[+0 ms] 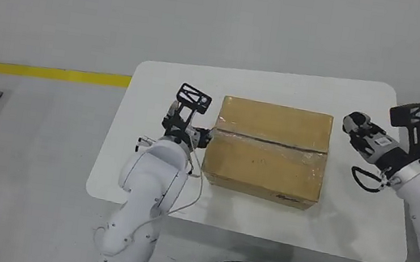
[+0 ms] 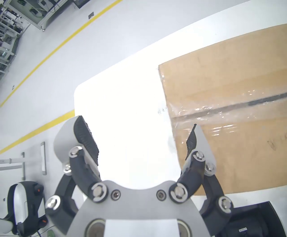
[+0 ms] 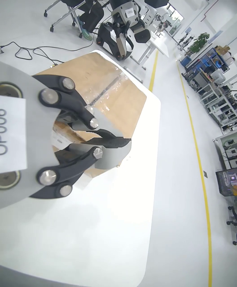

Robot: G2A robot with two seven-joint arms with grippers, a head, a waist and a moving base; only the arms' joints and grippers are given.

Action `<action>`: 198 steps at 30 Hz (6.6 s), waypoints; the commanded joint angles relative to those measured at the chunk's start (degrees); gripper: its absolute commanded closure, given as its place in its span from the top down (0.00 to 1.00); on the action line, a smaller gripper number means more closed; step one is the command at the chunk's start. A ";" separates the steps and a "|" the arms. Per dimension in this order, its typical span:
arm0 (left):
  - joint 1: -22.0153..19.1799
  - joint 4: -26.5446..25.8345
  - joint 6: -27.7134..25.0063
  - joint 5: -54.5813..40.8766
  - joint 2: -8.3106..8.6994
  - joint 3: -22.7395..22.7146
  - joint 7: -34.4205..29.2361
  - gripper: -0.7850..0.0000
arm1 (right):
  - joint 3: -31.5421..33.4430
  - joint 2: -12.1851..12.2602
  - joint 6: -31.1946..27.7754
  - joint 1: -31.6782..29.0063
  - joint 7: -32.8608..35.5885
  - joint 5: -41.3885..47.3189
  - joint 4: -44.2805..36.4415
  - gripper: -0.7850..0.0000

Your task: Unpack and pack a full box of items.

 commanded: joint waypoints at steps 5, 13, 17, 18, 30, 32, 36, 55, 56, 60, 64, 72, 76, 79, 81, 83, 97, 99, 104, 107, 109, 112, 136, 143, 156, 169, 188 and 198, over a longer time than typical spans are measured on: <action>1.93 -2.18 -5.35 -3.85 1.02 -6.75 -1.05 1.00 | -2.75 -0.40 3.88 1.05 -0.75 -1.88 0.54 0.00; 3.89 -3.68 -9.99 -8.83 2.10 -12.40 -0.92 1.00 | -2.75 -0.42 3.87 0.89 -1.15 -1.93 0.52 0.00; 3.91 -3.68 -10.63 -8.64 2.21 -12.58 -1.05 1.00 | -5.50 -0.69 4.05 0.72 -1.49 -4.20 -2.11 0.00; 3.91 -3.68 -10.63 -8.64 2.21 -12.58 -1.05 1.00 | -6.89 -0.84 4.50 0.87 -1.67 -5.22 -3.11 0.00; 3.91 -3.68 -10.63 -8.64 2.21 -12.58 -1.05 1.00 | -31.56 -5.13 14.89 11.85 -7.83 -20.64 -2.63 0.00; 3.91 -3.68 -10.63 -8.64 2.21 -12.58 -1.05 1.00 | -34.94 -6.29 17.00 15.02 -8.87 -21.67 -0.86 0.00; 3.91 -3.68 -10.63 -8.64 2.21 -12.58 -1.05 1.00 | -40.82 -8.60 20.27 20.59 -10.21 -23.82 2.67 0.00; 3.91 -3.68 -10.63 -8.64 2.21 -12.58 -1.05 1.00 | -45.89 -13.35 21.65 23.64 -9.61 -25.41 14.38 0.00; 3.91 -3.68 -10.63 -8.64 2.21 -12.58 -1.05 1.00 | -45.38 -13.35 21.58 23.28 -9.35 -25.17 14.28 0.00; 3.91 -3.68 -10.63 -8.64 2.21 -12.58 -1.05 1.00 | -43.75 -13.37 20.92 22.13 -8.14 -24.80 13.97 0.00; 3.91 -3.68 -10.63 -8.64 2.21 -12.58 -1.05 1.00 | -42.61 -13.47 20.12 21.29 -7.93 -25.22 14.18 0.00; 3.91 -3.68 -10.63 -8.64 2.21 -12.58 -1.05 1.00 | -39.16 -13.34 19.22 18.58 -7.20 -25.28 11.76 0.00; 3.91 -3.68 -10.63 -8.64 2.21 -12.58 -1.05 1.00 | -36.98 -13.12 19.15 17.18 -6.44 -25.87 10.72 0.00; 3.91 -3.68 -10.63 -8.64 2.21 -12.58 -1.05 1.00 | -35.44 -12.96 19.08 15.98 -6.01 -26.35 10.09 0.00; 3.91 -3.68 -10.63 -8.64 2.21 -12.58 -1.05 1.00 | -34.47 -12.83 18.77 15.16 -5.82 -26.81 9.64 0.00; 3.91 -3.68 -10.63 -8.64 2.21 -12.58 -1.05 1.00 | -33.58 -12.72 18.41 14.36 -5.54 -27.22 9.07 0.00; 3.91 -3.68 -10.63 -8.64 2.21 -12.58 -1.05 1.00 | -26.56 -11.42 16.75 5.96 -5.01 -33.74 3.64 0.00; 3.91 -3.68 -10.63 -8.64 2.21 -12.58 -1.05 1.00 | -25.65 -11.27 16.57 4.60 -5.28 -34.58 3.08 0.00; 3.91 -3.68 -10.63 -8.64 2.21 -12.58 -1.05 1.00 | -23.12 -10.90 16.15 1.90 -5.55 -36.58 1.04 0.00; 3.91 -3.68 -10.63 -8.64 2.21 -12.58 -1.05 1.00 | -21.42 -10.72 16.03 0.38 -5.54 -37.11 -0.24 0.00; 3.91 -3.68 -10.63 -8.64 2.21 -12.58 -1.05 1.00 | -20.28 -10.61 15.84 -0.52 -5.49 -37.42 -0.98 0.00; 3.91 -3.68 -10.63 -8.64 2.21 -12.58 -1.05 1.00 | -18.73 -10.45 15.50 -1.91 -5.30 -37.99 -2.01 0.00; 3.91 -3.68 -10.63 -8.64 2.21 -12.58 -1.05 1.00 | -0.81 -9.58 15.14 -8.94 -4.56 -32.52 -9.62 0.00; 3.91 -3.68 -10.63 -8.64 2.21 -12.58 -1.05 1.00 | -10.87 -10.38 10.38 -4.51 -5.60 -32.48 -10.15 0.00; 3.91 -3.68 -10.63 -8.64 2.21 -12.58 -1.05 1.00 | -23.26 -12.30 12.50 1.06 -2.63 -35.36 -2.71 0.00; 3.91 -3.68 -10.63 -8.64 2.21 -12.58 -1.05 1.00 | -14.36 -11.25 11.48 -6.90 2.47 -33.30 -7.70 0.00; 3.91 -3.68 -10.63 -8.64 2.21 -12.58 -1.05 1.00 | 0.03 -10.82 14.77 -12.31 6.86 -16.49 -13.18 0.00; 3.91 -3.68 -10.63 -8.64 2.21 -12.58 -1.05 1.00 | 8.74 -10.60 18.00 -14.66 0.44 -17.60 -15.88 0.00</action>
